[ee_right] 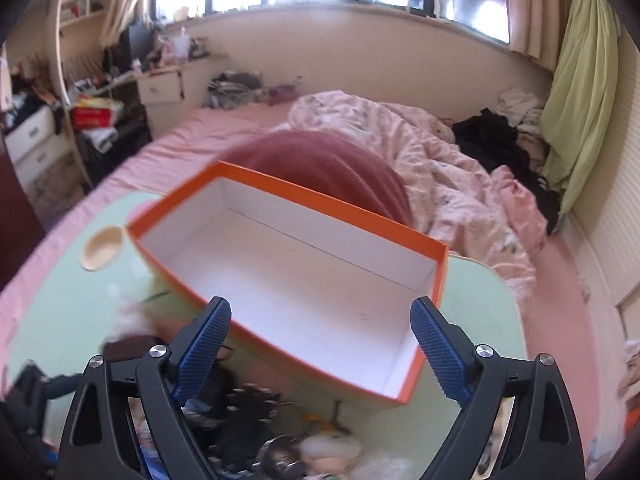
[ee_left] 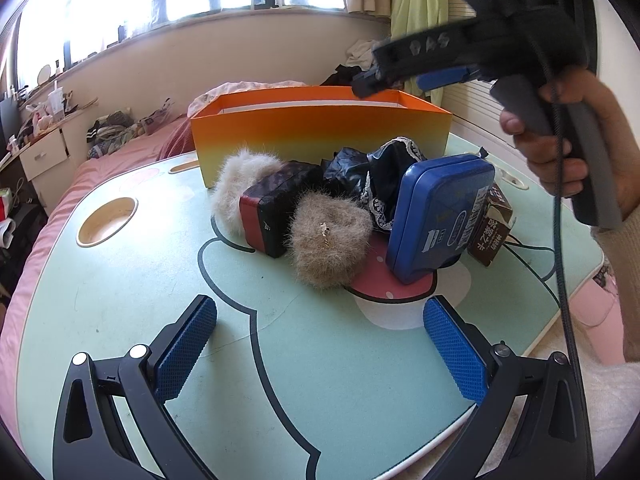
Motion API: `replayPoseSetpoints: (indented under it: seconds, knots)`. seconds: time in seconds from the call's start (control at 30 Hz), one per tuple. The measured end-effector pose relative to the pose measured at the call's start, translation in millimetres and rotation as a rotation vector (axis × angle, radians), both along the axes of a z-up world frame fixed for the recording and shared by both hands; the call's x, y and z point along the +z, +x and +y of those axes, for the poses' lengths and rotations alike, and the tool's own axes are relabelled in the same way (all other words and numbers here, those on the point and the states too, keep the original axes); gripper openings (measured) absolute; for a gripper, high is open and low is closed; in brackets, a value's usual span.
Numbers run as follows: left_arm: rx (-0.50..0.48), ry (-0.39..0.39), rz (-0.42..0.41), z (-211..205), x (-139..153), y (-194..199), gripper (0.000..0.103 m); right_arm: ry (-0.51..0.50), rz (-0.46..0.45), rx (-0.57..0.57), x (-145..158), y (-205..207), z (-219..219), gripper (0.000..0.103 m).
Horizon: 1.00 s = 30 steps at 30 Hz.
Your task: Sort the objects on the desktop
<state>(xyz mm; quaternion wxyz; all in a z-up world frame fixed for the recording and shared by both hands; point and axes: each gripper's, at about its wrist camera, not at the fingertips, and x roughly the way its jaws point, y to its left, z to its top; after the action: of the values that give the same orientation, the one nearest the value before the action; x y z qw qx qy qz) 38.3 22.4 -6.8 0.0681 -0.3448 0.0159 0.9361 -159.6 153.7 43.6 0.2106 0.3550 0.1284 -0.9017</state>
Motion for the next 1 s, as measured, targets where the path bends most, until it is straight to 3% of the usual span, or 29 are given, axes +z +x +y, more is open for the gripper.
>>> replayPoseSetpoints:
  seconds: [0.3, 0.6, 0.73, 0.9, 1.0]
  knots:
    - [-0.003, -0.001, 0.001, 1.0, -0.2, 0.6, 0.103, 0.030, 0.052, -0.012, -9.7, -5.2, 16.3, 0.092]
    - [-0.003, -0.001, 0.001, 0.8, -0.3, 1.3, 0.103, 0.028, 0.028, -0.041, -14.5, -27.8, 38.4, 0.092]
    - [-0.018, -0.001, 0.003, 3.5, 1.0, 1.5, 0.103, -0.100, 0.070, -0.014, -5.3, -0.1, 54.8, 0.092]
    - [-0.048, 0.024, -0.014, -5.1, 18.5, 5.3, 0.103, -0.296, 0.032, 0.072, -6.7, 62.0, 87.6, 0.092]
    - [-0.023, 0.077, 0.100, -29.1, 62.5, 13.2, 0.103, -0.384, -0.021, 0.087, -19.9, 85.6, 106.0, 0.092]
